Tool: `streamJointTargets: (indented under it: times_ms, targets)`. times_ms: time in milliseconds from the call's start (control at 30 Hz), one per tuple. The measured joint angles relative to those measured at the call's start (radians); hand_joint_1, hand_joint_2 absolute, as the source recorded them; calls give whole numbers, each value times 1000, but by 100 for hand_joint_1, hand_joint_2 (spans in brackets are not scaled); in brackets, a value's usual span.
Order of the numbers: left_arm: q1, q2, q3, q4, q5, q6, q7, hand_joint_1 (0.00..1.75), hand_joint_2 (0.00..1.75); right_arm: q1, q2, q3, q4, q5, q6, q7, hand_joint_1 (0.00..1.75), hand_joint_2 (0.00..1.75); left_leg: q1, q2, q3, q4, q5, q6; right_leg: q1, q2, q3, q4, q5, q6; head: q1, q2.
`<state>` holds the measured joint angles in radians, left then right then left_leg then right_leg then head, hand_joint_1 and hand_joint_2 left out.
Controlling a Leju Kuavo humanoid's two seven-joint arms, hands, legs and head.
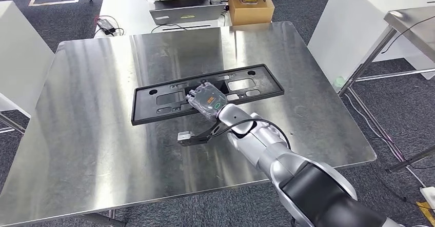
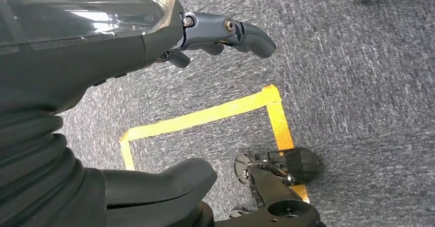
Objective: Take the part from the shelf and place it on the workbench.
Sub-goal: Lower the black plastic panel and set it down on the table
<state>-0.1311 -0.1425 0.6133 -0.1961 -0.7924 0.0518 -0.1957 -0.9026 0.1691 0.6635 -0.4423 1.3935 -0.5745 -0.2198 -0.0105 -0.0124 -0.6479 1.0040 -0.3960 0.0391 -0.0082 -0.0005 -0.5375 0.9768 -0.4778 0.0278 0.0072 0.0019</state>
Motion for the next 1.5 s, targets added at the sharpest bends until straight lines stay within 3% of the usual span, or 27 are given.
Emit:
streamJointTargets:
  times_ms: [67, 367, 500, 767, 933, 1067, 1133, 1200, 1267, 1300, 1400, 1500]
  targets:
    - [0, 1, -5, 0, -13, -8, -2, 0, 175, -7, 13, 9, 23, 8, 2, 10, 0, 0, 0, 0, 0, 0, 0, 0, -1, 0, 0, 0, 0, 2, 0, 0]
    - [13, 10, -32, 0, -40, -24, 5, 0, 175, -16, 46, 15, 67, 3, 17, 11, 0, 0, 4, 2, 1, 0, 0, 0, -2, 0, -1, 0, 0, 2, 0, 0]
    - [15, 10, -32, 0, -30, -12, 13, 0, 0, -19, 50, 15, 77, 0, 33, 21, 0, 0, 4, 2, 1, 0, 0, 0, -1, 0, -1, 0, 0, 1, 0, 0]
    - [28, 16, -28, 0, -18, 7, 10, 0, 0, -33, 60, -3, 92, -44, 52, 50, 0, 0, 4, 2, 1, 0, 0, 0, -1, 0, -1, 0, 0, 1, 0, 0]
    - [30, 16, -19, 0, -12, 21, 7, 0, 0, -35, 84, -89, 87, -234, 55, -50, 0, 0, 4, 3, 1, 0, 0, 0, -1, 0, 0, 0, 0, 1, 0, 0]
    - [30, 16, -16, 0, -11, 24, 8, 0, 0, -35, 96, -125, 76, -310, 73, -97, 0, 0, 4, 3, 1, 0, 0, 0, -1, 0, 0, 1, 0, 1, 0, 0]
    - [31, 16, -8, 0, -7, 29, 8, 0, 0, -22, 124, -200, 10, -524, 171, -193, 0, 0, 4, 3, 1, 0, 0, 0, -1, 0, 0, 0, 0, 1, 0, 0]
    - [38, 16, 8, 0, 1, 33, -9, 0, 0, 59, 155, -269, -216, -944, 435, -269, 0, 0, 5, 2, 1, 0, 0, 0, -1, 0, -1, 0, 0, 1, 0, 0]
    - [45, 17, 22, 0, 7, 34, -31, 0, 0, 167, 162, -282, -460, -1304, 685, -255, 0, 0, 5, 2, 1, 0, -1, -1, -1, 0, -2, 0, -2, 2, 0, 0]
    - [47, 17, 26, 0, 7, 34, -38, 0, 0, 208, 160, -281, -540, -1412, 754, -236, 0, 0, 5, 1, 1, 0, -1, -1, -1, 0, -3, 0, -2, 2, 0, 0]
    - [52, 19, 35, 0, 8, 35, -53, 0, 0, 311, 147, -268, -745, -1622, 874, -204, 0, 0, 4, 2, 1, 0, -3, -2, -1, 0, -3, 0, -3, 3, 0, 0]
    - [54, 20, 43, 0, 10, 37, -62, 0, 0, 355, 132, -259, -852, -1675, 904, -194, 0, 0, 4, 3, 3, 0, -3, -2, -2, 1, -5, 0, -3, 3, 0, 0]
